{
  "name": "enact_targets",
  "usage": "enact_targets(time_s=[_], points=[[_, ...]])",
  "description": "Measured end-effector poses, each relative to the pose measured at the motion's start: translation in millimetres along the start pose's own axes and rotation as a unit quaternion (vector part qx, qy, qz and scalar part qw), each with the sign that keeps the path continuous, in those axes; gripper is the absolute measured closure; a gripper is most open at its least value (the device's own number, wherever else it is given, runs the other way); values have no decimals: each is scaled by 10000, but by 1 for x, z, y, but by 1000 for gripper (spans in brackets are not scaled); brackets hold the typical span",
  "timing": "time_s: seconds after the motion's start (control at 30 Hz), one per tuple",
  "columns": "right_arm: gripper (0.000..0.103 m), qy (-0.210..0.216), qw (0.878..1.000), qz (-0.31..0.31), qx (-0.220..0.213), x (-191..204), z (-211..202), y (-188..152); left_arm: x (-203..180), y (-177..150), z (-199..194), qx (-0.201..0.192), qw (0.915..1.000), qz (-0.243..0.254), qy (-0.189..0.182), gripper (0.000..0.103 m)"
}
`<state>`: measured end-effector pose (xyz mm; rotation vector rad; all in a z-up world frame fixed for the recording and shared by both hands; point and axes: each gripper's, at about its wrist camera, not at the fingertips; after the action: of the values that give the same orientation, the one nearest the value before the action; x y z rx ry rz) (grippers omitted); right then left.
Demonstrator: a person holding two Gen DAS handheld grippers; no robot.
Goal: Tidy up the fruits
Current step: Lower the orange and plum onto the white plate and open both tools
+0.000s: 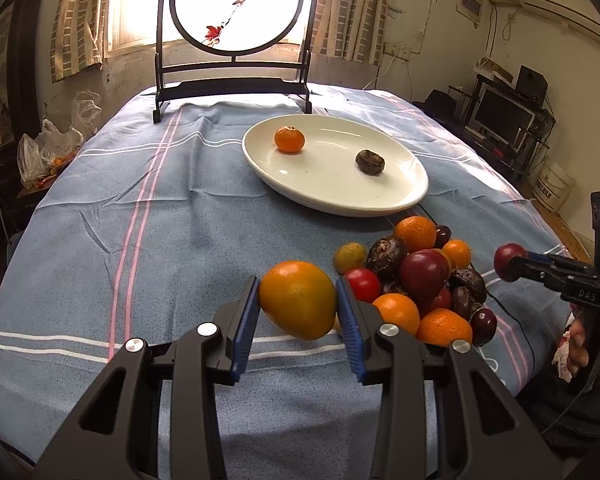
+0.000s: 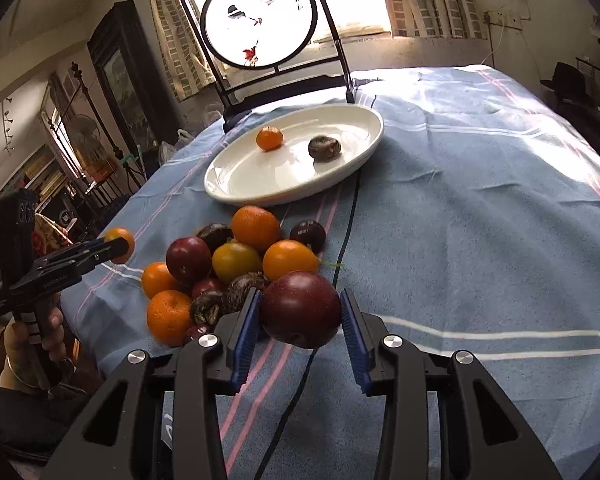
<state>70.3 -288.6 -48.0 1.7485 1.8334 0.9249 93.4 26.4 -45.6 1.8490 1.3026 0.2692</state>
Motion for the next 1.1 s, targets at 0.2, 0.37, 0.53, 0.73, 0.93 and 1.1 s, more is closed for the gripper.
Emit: enact_targets(time_s=[0.2,0.37,0.53,0.73,0.93,1.1], points=[[63,-25,9995,-6,-329,-7,2,64,-9,42,16,-81,9997,200,-98,66],[63,102,9997,-12,-222,6,43,115,-10,85,51,17,9997,176,-192,66],[63,101,9999,40,110,25,102,144,0,111,104,350,9993,83,-88,65],[56,-74,10000,-4,33,44,133,161,17,124,146,625,9979,31,170,47],[48,-145,9995,-99,-270,42,91,147,12,118,99,244,9993,123,241,36],[40,-182,9992,-231,-274,27,47,98,-8,71,49,290,9980,554,128,35]])
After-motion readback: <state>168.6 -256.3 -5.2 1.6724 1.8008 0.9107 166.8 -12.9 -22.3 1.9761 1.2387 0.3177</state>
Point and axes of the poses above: each gripper's, at about its wrist camera, not at the fingertips, and z roughly the way its jaws point, x to its left, y to its top, and after that the axes turned 14 degrees about -y, right-handed
